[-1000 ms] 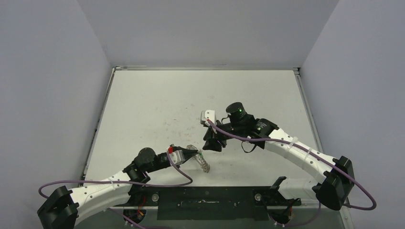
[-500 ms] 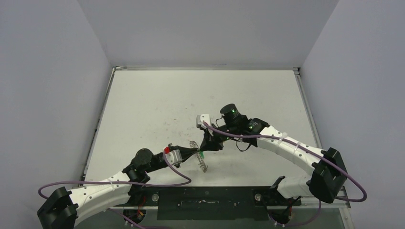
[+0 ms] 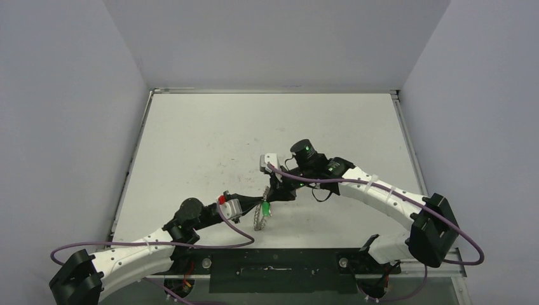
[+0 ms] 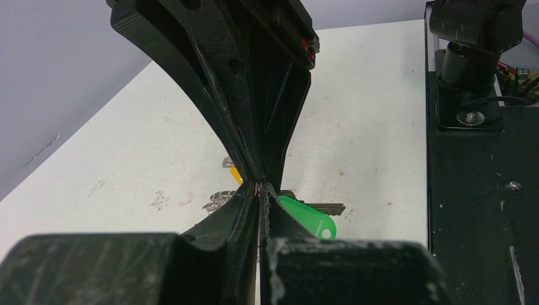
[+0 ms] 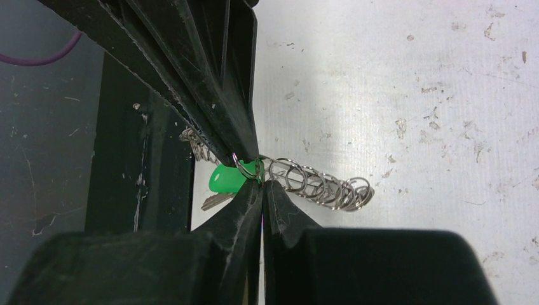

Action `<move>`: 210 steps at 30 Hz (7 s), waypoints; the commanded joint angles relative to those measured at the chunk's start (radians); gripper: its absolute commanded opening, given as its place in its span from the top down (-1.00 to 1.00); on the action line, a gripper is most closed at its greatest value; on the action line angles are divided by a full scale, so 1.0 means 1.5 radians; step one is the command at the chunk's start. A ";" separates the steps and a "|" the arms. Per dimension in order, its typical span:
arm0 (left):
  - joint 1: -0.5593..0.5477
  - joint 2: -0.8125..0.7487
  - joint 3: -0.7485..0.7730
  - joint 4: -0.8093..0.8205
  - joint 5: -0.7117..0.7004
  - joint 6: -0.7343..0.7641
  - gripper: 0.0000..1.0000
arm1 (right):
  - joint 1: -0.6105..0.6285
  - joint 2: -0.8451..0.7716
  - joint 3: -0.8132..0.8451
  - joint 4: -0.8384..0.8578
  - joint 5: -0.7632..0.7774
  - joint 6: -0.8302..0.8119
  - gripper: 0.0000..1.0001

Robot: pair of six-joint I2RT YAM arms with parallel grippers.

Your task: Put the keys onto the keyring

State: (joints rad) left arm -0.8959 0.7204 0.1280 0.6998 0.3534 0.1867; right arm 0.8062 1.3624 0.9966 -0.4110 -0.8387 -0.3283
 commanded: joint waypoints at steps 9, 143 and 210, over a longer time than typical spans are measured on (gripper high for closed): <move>-0.002 -0.016 0.003 0.066 -0.012 -0.010 1.00 | -0.001 -0.014 -0.090 0.214 -0.020 0.089 0.80; -0.002 0.065 0.131 -0.185 0.091 0.053 0.70 | 0.090 0.025 0.139 -0.135 0.159 -0.009 1.00; -0.002 0.009 -0.003 0.109 -0.009 -0.023 1.00 | -0.013 -0.063 -0.150 0.323 -0.033 0.112 0.40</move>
State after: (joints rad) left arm -0.8955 0.7437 0.1200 0.7612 0.3492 0.1654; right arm 0.7807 1.2984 0.7605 -0.0566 -0.8761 -0.1841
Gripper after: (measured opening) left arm 0.009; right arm 0.321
